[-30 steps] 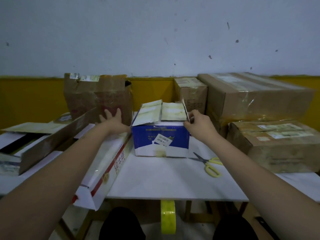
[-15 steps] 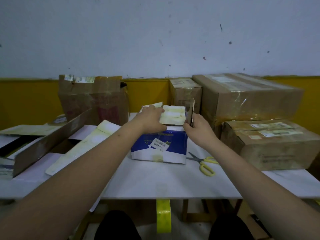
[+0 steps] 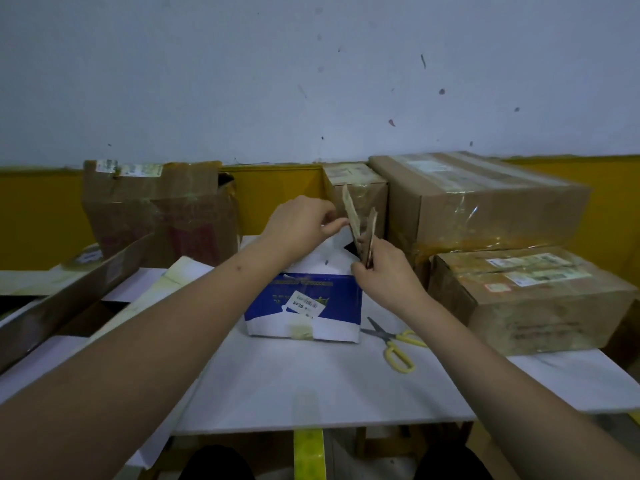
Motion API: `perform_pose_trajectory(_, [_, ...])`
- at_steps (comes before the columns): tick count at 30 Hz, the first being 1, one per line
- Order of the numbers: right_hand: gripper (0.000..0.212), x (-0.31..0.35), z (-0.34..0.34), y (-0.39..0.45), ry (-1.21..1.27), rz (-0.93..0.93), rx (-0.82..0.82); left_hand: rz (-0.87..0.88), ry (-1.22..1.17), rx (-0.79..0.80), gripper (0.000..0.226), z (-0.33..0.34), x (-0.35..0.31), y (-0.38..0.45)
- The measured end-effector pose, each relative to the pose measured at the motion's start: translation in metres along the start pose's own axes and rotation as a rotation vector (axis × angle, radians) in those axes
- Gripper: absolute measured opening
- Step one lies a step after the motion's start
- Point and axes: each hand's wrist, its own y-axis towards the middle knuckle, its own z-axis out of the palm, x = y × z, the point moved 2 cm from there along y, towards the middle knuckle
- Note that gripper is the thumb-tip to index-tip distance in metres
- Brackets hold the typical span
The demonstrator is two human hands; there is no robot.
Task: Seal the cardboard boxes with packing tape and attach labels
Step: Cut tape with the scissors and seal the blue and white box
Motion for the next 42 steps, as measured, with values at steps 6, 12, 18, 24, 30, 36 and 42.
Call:
perform_pose_trajectory(6, [0.017, -0.004, 0.002, 0.006, 0.148, 0.074, -0.152, 0.035, -0.715, 0.256, 0.037, 0.026, -0.023, 0.008])
perform_pose_trajectory(12, [0.015, -0.018, 0.008, 0.0, 0.648, 0.412, -0.202, -0.088, -0.799, 0.467, 0.056, 0.059, -0.02, -0.011])
perform_pose_trajectory(18, [0.026, -0.02, 0.012, -0.007, 0.986, 0.637, -0.169, -0.077, -0.614, 0.534, 0.055, 0.078, -0.02, -0.011])
perform_pose_trajectory(24, [0.031, -0.014, 0.011, -0.015, 0.987, 0.656, -0.154, -0.022, -0.484, 0.54, 0.055, 0.076, -0.022, -0.011])
perform_pose_trajectory(30, [0.039, 0.005, 0.017, -0.063, 0.18, 0.212, -0.019, 0.049, -0.135, 0.312, 0.052, 0.041, -0.015, -0.05])
perform_pose_trajectory(36, [0.032, 0.014, 0.044, -0.141, -0.154, 0.142, -0.015, -0.236, -0.379, -0.174, 0.018, 0.014, -0.029, -0.168])
perform_pose_trajectory(42, [0.067, 0.006, 0.083, -0.21, 0.047, 0.376, 0.268, -1.087, -0.921, 0.139, 0.016, 0.048, -0.062, -0.272])
